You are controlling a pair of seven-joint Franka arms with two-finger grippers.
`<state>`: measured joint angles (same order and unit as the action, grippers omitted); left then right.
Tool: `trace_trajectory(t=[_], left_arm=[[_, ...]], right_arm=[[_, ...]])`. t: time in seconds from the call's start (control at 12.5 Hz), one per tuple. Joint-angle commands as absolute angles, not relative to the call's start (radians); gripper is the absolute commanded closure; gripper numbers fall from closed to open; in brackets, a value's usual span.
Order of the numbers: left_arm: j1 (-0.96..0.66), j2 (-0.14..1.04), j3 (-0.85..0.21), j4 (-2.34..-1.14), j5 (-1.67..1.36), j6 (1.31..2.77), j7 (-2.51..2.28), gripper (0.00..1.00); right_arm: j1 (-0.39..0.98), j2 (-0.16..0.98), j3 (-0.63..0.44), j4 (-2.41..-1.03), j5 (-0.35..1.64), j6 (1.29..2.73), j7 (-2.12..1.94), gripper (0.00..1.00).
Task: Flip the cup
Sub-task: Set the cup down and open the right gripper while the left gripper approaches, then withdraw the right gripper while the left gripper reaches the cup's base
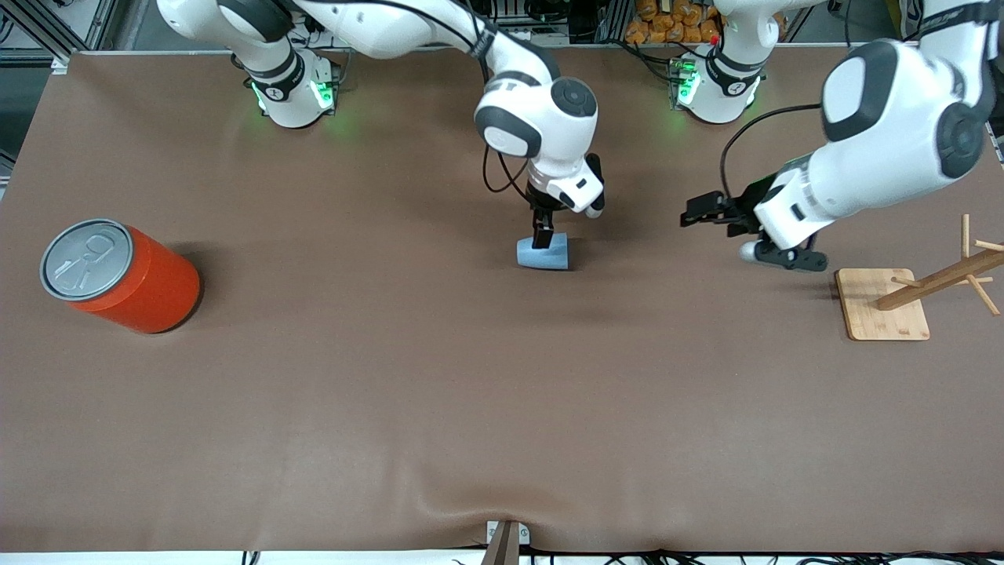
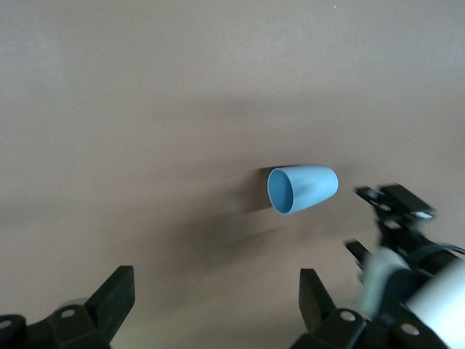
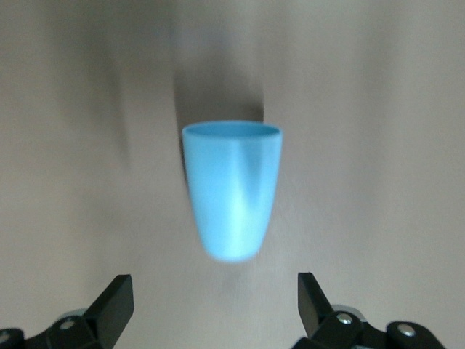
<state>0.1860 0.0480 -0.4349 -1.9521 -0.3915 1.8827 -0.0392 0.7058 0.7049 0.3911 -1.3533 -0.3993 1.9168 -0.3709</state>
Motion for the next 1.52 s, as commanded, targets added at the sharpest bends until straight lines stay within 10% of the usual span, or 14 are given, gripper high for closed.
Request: trace_trajectory(t=[0.0,1.12,1.44], left_arm=[[0.193,0.084,-0.456,-1.971,-0.425,1.954,-0.032,0.0],[0.187,0.38,-0.456,-2.089,-0.862,2.149,0.244,0.0],[0.135,0.44,-0.456,-2.091,-0.919,2.207,0.248,0.0]], right_arm=[[0.591,0.6,0.465,-1.374,-0.321,1.8,-0.367,0.0],[-0.026,0.394,0.439,-1.149,-0.209,1.491,-0.353,0.0],[-0.06,0.319,0.215,-1.152,-0.152,1.493,-0.315,0.0]])
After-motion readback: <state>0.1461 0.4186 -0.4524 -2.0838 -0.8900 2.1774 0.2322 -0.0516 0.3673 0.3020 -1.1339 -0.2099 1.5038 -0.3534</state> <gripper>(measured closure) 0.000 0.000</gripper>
